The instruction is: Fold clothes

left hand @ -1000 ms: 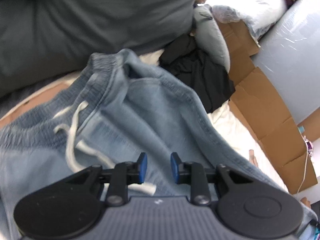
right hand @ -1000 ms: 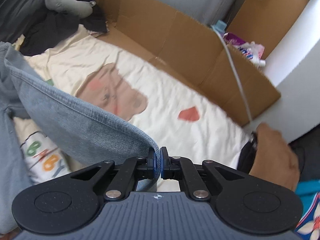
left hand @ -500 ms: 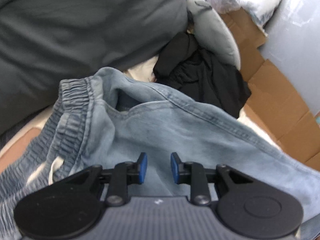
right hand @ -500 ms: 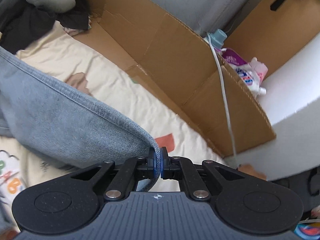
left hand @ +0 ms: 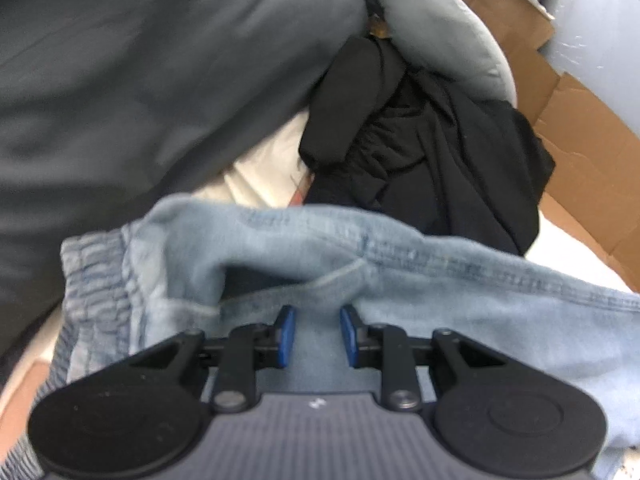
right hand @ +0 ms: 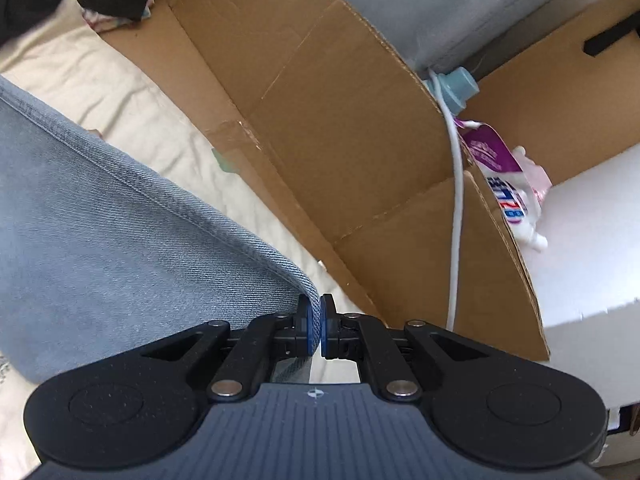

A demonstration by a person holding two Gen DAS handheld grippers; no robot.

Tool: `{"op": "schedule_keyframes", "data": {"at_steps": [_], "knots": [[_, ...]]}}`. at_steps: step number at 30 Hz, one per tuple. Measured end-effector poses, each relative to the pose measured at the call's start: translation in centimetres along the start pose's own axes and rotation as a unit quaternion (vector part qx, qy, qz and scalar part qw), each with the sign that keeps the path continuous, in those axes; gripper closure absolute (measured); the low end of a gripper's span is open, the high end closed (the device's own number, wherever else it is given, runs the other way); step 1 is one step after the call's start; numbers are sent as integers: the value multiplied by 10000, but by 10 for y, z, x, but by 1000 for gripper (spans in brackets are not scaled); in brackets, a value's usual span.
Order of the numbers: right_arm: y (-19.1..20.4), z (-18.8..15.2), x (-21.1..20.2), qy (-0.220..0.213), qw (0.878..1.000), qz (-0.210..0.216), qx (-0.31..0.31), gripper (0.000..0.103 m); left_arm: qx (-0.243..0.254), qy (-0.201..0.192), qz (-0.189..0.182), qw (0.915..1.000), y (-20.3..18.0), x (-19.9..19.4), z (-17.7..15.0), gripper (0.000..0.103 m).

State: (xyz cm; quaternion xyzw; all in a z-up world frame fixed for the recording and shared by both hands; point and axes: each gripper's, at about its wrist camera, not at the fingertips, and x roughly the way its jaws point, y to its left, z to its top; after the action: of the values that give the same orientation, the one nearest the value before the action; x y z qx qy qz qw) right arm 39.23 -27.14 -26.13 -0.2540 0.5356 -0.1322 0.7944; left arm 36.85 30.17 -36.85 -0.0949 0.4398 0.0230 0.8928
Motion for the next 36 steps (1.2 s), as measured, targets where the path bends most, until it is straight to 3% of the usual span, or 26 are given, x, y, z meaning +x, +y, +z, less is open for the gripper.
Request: {"op": "schedule_keyframes", "data": {"at_steps": [7, 11, 15, 17, 20, 28, 36], "knots": [[5, 26, 40, 240, 9996, -117, 11, 102, -191, 34, 199, 9996, 2, 26, 20, 75], [14, 33, 61, 365, 9991, -192, -16, 101, -357, 82, 315, 9988, 2, 41, 34, 79], [18, 38, 79, 558, 9983, -163, 3, 96, -324, 195, 488, 9981, -4, 53, 44, 80], [23, 41, 82, 670, 9976, -110, -162, 84, -278, 233, 572, 9977, -7, 54, 46, 80], [21, 48, 70, 432, 9989, -16, -154, 63, -515, 201, 517, 9971, -3, 44, 42, 80], [-1, 40, 40, 22, 9998, 168, -65, 60, -587, 117, 276, 9978, -3, -4, 14, 72], [5, -20, 34, -371, 9958, 735, 412, 57, -438, 194, -39, 9988, -27, -50, -36, 71]]}}
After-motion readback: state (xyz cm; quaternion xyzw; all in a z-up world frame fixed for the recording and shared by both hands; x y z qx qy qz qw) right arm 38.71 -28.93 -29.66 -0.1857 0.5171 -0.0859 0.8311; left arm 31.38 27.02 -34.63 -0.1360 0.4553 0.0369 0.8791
